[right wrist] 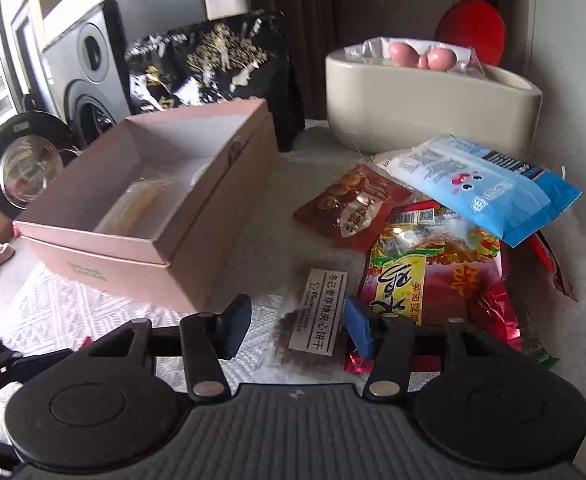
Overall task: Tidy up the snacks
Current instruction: 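Grasp the brown cookie packet with the right tool while the left holds the red packet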
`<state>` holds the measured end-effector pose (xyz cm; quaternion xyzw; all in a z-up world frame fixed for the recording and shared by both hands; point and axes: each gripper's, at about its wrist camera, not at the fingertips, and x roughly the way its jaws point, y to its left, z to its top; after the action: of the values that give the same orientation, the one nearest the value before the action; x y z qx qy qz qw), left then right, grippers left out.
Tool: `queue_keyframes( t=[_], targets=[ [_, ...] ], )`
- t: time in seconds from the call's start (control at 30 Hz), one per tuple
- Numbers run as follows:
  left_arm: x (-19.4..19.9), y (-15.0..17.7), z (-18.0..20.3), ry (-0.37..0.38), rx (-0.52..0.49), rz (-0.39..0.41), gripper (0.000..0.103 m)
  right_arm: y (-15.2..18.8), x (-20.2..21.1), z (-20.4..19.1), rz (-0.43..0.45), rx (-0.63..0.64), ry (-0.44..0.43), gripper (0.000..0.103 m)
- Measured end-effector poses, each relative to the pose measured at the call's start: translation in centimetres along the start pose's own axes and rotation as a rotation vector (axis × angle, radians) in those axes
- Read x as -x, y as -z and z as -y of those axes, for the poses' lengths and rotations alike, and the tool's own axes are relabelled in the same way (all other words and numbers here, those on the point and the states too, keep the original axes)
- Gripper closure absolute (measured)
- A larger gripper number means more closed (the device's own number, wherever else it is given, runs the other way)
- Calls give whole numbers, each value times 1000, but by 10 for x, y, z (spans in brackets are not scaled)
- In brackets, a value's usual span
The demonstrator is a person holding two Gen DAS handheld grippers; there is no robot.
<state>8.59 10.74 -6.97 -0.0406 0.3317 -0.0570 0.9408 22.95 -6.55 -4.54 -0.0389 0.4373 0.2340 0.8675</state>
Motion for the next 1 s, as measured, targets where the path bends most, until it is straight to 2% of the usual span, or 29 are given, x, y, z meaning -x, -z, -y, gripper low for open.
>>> queue_keyframes(
  t=[0.1, 0.13, 0.2, 0.37, 0.53, 0.67, 0.83, 1.0],
  targets=[
    [1, 1, -3, 12, 14, 6, 36, 4, 2, -8, -7, 40, 17, 52],
    [1, 1, -3, 14, 16, 7, 36, 7, 6, -11, -9, 55, 14, 59],
    [1, 1, -3, 16, 18, 7, 36, 14, 16, -13, -19, 71, 0, 60],
    [0, 0, 4, -7, -22, -7, 35, 41, 55, -14, -22, 105, -30, 67],
    [-2, -1, 13, -49, -72, -29, 35, 63, 96, -16, -17, 104, -71, 68],
    [3, -2, 16, -58, -65, -58, 36, 78, 117, -23, 0, 120, -104, 68],
    [17, 3, 20, -38, -55, -85, 37, 95, 126, -35, 5, 139, -128, 68],
    [27, 15, 23, -34, -55, -84, 37, 113, 118, -47, -1, 188, -83, 67]
  ],
)
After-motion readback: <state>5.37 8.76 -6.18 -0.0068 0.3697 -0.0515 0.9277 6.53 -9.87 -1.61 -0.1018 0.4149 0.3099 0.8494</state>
